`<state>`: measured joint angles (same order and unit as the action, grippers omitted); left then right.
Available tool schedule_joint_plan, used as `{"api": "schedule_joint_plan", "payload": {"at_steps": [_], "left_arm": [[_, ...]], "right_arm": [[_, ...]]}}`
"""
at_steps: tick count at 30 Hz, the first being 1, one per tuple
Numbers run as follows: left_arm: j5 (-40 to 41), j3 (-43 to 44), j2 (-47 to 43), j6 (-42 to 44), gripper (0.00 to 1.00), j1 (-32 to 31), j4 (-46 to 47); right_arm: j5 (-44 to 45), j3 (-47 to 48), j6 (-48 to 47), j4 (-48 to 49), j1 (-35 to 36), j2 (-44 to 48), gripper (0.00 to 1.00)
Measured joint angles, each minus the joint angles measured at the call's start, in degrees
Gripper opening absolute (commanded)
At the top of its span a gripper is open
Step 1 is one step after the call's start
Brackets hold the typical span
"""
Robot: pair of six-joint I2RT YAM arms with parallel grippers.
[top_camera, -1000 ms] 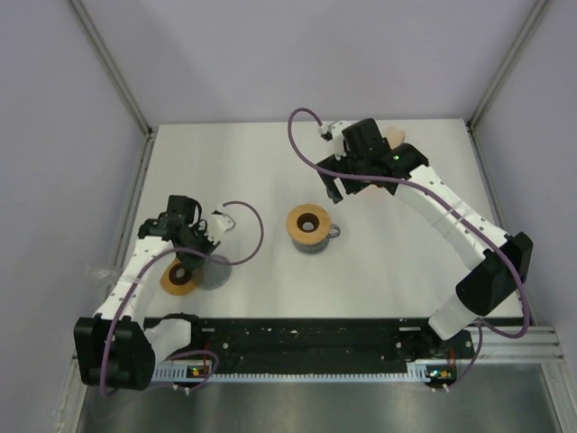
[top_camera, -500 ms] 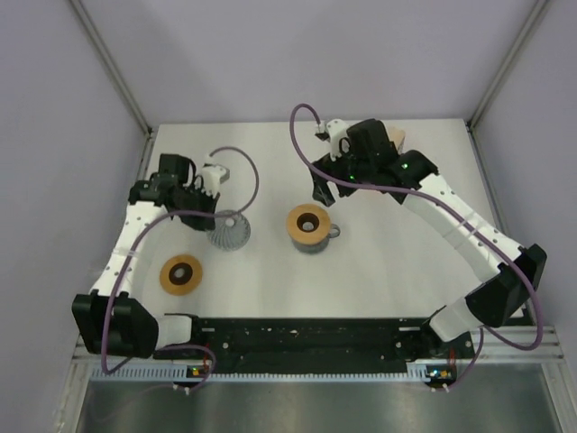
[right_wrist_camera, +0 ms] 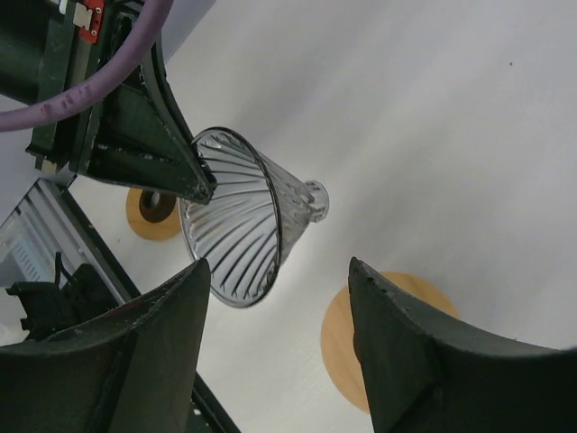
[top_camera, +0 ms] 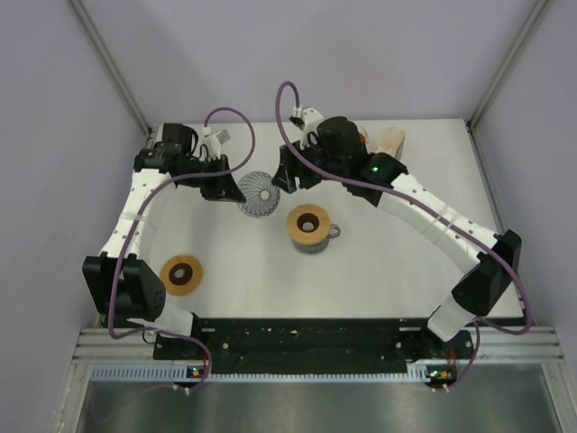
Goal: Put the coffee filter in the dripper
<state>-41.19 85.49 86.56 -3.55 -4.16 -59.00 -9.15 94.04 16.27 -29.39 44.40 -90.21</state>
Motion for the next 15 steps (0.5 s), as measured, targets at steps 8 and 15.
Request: {"api": "schedule_joint_plan", "payload": {"at_steps": [8, 15], "left_arm": [[-3.13, 0.02, 0.07, -3.65, 0.0, 0.0, 0.09], [-4.81, 0.09, 0.07, -4.35, 0.62, -0.22, 0.5]], "right_arm": [[5.11, 5.51, -0.02, 0.11, 3.32, -9.97, 0.07], [8.44, 6.62, -1.49, -2.43, 3.76, -11.23, 0.0]]}}
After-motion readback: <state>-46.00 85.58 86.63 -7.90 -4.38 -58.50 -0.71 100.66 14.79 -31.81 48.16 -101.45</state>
